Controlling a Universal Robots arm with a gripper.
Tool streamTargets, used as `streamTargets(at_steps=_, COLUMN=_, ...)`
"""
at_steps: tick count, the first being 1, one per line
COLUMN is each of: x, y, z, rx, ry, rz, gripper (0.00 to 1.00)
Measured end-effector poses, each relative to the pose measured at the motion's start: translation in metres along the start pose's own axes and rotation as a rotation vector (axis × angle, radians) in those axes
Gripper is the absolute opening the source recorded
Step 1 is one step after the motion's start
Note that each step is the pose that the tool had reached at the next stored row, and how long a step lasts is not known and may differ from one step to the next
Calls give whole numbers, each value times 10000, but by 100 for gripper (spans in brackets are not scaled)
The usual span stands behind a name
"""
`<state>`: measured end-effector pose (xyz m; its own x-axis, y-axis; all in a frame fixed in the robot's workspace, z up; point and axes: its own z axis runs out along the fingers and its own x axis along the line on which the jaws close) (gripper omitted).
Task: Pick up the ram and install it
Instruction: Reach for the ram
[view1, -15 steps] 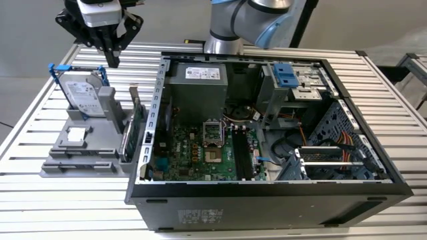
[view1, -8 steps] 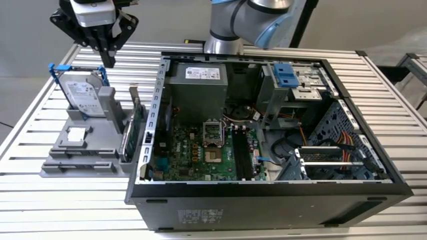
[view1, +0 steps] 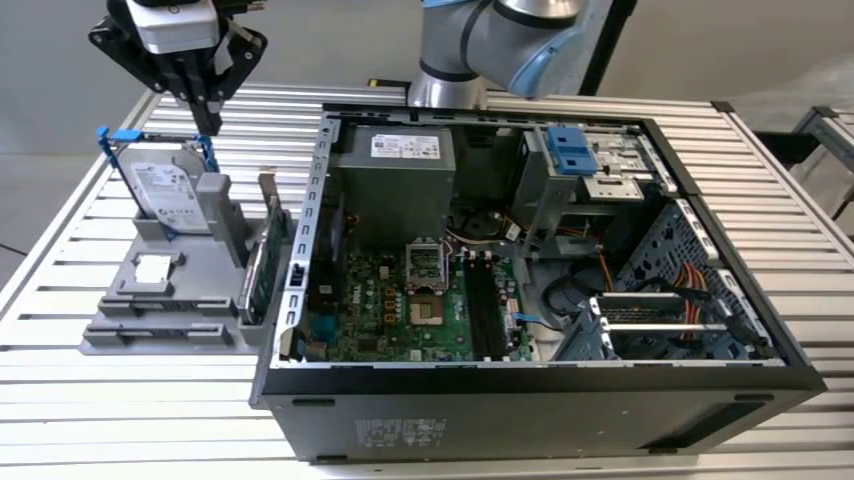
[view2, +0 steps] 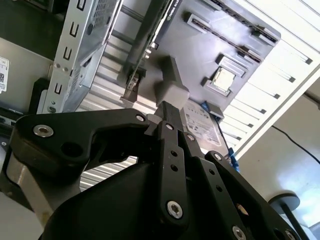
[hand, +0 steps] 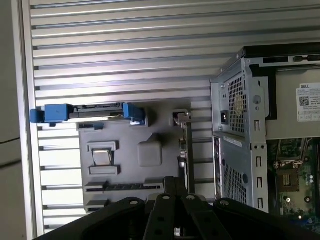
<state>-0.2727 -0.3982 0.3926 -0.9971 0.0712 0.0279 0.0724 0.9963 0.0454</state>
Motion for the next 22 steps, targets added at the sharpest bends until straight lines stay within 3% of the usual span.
streamTargets(at_steps=22, x=229, y=-17, z=6, rx=8, ry=114, rz=5, gripper=0)
